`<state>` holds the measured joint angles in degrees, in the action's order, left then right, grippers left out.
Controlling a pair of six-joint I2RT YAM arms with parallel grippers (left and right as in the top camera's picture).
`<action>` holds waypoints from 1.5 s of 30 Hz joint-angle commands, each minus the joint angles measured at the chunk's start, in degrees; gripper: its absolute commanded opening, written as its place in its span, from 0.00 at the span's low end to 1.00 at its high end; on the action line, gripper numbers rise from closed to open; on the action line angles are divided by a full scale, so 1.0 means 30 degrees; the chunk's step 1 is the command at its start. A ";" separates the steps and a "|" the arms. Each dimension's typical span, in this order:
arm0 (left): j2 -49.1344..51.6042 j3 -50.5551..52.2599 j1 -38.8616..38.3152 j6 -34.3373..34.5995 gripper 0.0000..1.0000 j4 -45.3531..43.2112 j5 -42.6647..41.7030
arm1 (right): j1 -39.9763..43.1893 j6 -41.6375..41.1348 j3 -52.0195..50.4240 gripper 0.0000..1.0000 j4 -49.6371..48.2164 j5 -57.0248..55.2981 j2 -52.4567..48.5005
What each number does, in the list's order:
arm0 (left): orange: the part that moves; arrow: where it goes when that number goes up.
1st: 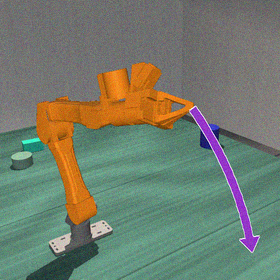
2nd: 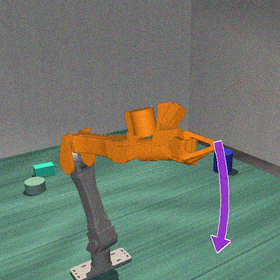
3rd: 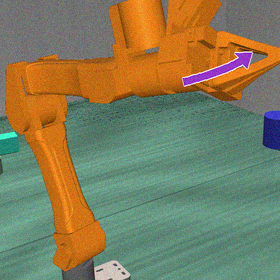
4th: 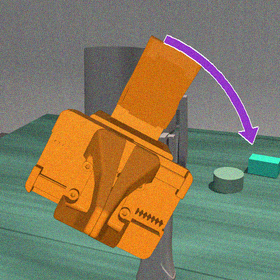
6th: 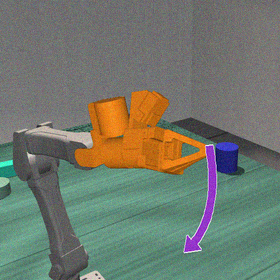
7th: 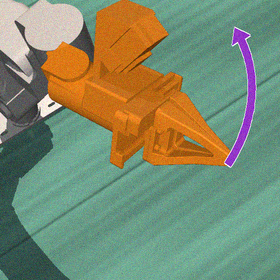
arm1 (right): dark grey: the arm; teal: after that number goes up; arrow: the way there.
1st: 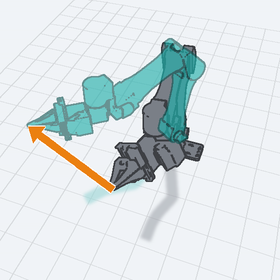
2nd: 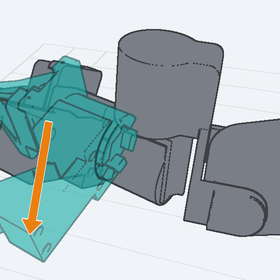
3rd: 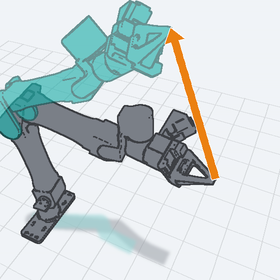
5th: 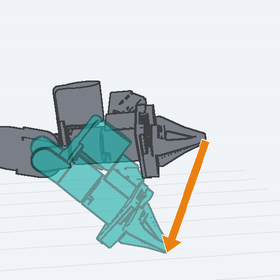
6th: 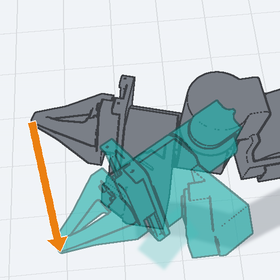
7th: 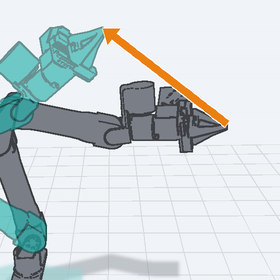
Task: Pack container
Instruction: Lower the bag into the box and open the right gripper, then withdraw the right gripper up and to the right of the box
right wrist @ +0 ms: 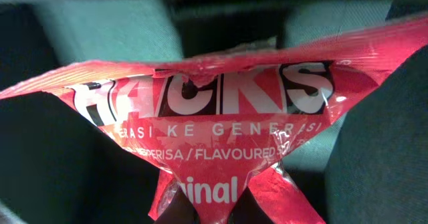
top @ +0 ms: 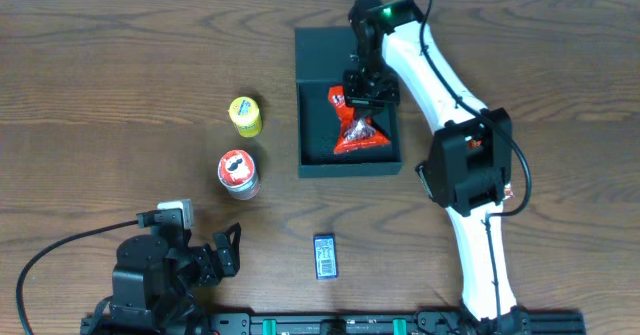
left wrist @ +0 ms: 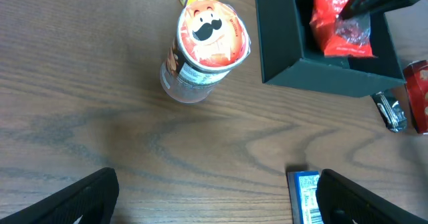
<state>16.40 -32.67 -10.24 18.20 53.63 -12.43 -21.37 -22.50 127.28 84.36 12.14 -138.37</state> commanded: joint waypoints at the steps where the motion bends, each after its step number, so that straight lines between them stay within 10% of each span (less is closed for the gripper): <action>1: 0.0051 -0.0291 0.0036 -0.0138 0.95 0.0036 0.0197 | -0.0146 0.0080 -0.0080 0.01 0.0175 -0.1122 -0.0036; 16: 0.0051 -0.0291 0.0029 -0.0131 0.95 0.0044 0.0197 | -0.0066 -0.0211 -0.0095 0.01 0.0284 -0.1843 -0.0036; 18: 0.0051 -0.0291 0.0036 -0.0131 0.95 0.0044 0.0197 | -0.0066 -0.0211 -0.0095 0.18 0.0284 -0.1843 -0.0036; 21: 0.0051 -0.0291 0.0036 -0.0131 0.95 0.0036 0.0197 | -0.0066 -0.0211 -0.0095 0.71 0.0306 -0.1843 -0.0036; 27: 0.0051 -0.0291 0.0036 -0.0131 0.95 0.0036 0.0197 | -0.0095 -0.0211 -0.0095 0.97 0.0233 -0.1836 -0.0036; 45: 0.0051 -0.0291 0.0036 -0.0124 0.95 -0.0051 0.0342 | -0.0284 -0.0539 -0.0022 0.99 0.0590 -0.1173 0.2681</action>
<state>16.40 -32.67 -10.24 18.20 53.58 -12.23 -21.67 -23.46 127.09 85.89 7.92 -136.09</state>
